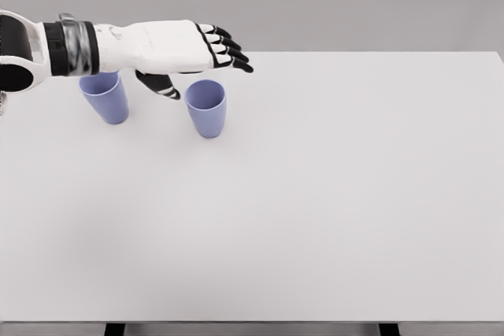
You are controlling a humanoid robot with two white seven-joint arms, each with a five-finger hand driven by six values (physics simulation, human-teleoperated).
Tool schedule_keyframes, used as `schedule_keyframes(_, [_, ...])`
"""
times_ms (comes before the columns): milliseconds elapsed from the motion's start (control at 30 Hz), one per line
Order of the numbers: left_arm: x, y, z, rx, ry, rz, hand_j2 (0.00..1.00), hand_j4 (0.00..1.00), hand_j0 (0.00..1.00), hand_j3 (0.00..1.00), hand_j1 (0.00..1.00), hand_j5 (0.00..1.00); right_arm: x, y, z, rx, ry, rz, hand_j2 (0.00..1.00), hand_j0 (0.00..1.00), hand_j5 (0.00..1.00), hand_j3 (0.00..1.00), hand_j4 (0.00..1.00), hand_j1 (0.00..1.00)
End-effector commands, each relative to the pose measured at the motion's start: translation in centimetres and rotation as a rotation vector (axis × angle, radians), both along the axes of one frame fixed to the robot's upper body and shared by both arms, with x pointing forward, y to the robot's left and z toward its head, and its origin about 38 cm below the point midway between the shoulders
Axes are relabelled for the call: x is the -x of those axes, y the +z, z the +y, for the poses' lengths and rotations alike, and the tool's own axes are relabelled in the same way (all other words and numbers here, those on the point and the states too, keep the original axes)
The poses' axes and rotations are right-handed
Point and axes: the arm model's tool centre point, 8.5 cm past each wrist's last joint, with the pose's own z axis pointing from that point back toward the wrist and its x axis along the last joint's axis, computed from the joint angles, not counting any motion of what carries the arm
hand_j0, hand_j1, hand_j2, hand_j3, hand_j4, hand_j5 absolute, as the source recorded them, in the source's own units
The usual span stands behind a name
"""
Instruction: Place the right cup on the left cup with left arm
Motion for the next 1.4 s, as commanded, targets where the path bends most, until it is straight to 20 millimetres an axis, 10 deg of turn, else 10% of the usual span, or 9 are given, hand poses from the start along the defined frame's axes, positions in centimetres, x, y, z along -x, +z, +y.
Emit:
schedule_keyframes(0, [-0.8,-0.6,-0.1,-0.02,0.021,-0.008,0.99,0.99,0.99,0.99,0.99,0.99,0.1,0.0,0.0,0.0,-0.001,0.001,1.0,1.0,1.0,1.0,1.0,1.0])
schedule_keyframes(367, [-1.7,-4.2,-0.3,-0.143,0.042,0.005,0.99,0.99,0.99,0.99,0.99,0.99,0.0,0.0,0.0,0.0,-0.001,-0.001,1.0,1.0,1.0,1.0,1.0,1.0])
schedule_keyframes(1367, [-3.7,-6.1,-2.1,-0.19,0.063,-0.002,0.99,0.99,0.99,0.99,0.99,0.99,0.0,0.0,0.0,0.0,-0.001,-0.001,1.0,1.0,1.0,1.0,1.0,1.0])
